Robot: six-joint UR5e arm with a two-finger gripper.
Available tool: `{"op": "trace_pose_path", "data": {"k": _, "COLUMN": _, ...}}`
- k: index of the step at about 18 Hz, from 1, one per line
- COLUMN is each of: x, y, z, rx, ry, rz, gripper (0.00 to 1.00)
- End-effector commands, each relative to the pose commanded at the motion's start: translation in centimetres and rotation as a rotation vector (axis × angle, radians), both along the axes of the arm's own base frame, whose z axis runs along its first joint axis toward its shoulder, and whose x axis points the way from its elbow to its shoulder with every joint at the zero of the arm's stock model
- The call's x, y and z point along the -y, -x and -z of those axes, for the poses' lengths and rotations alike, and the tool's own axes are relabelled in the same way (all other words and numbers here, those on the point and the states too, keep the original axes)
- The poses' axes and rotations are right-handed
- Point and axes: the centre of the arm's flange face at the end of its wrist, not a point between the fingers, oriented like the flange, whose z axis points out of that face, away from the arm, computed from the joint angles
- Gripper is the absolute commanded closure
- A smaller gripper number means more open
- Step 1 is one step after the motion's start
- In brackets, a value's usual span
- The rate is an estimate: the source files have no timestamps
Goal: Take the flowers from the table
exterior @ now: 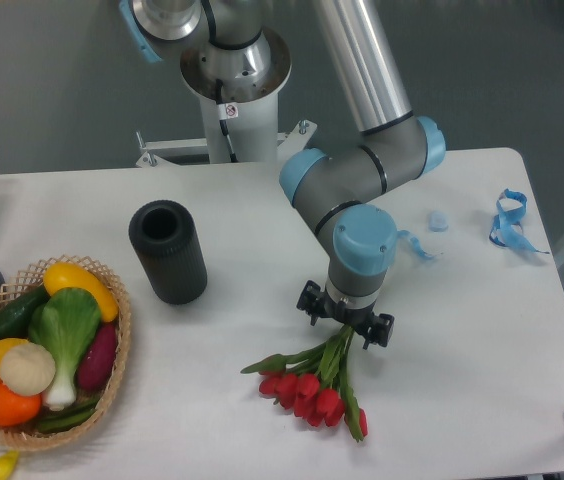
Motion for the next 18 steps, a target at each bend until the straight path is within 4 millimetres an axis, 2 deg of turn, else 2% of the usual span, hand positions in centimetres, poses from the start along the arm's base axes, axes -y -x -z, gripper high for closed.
{"op": "trace_pose_path", "data": {"k": 1, "x": -0.2, "y": 0.1, "z": -0.1, "rx": -0.004, "ry": -0.003, "rz": 0.002, "gripper": 0.49}}
{"op": "trace_pose_path", "data": {"k": 4, "x": -0.4, "y": 0.0, "z": -0.4, "rx": -0.005, "ry": -0.006, "rz": 0.005, "gripper": 0.99}}
{"op": "trace_pose_path", "data": {"k": 8, "x": -0.4, "y": 0.1, "z": -1.9, "rx": -0.023, "ry": -0.023, "rz": 0.003, "gripper": 1.0}}
{"op": "trace_pose_path", "data": {"k": 14, "x": 0.9, "y": 1.6, "z": -6.5, "rx": -0.074, "ry": -0.067, "rz": -0.03, "gripper": 1.0}}
{"op": "trace_pose_path", "data": {"k": 18, "x": 2.3, "y": 2.9, "z": -10.6, "rx": -0.131, "ry": -0.098, "rz": -0.065, "gripper": 1.0}}
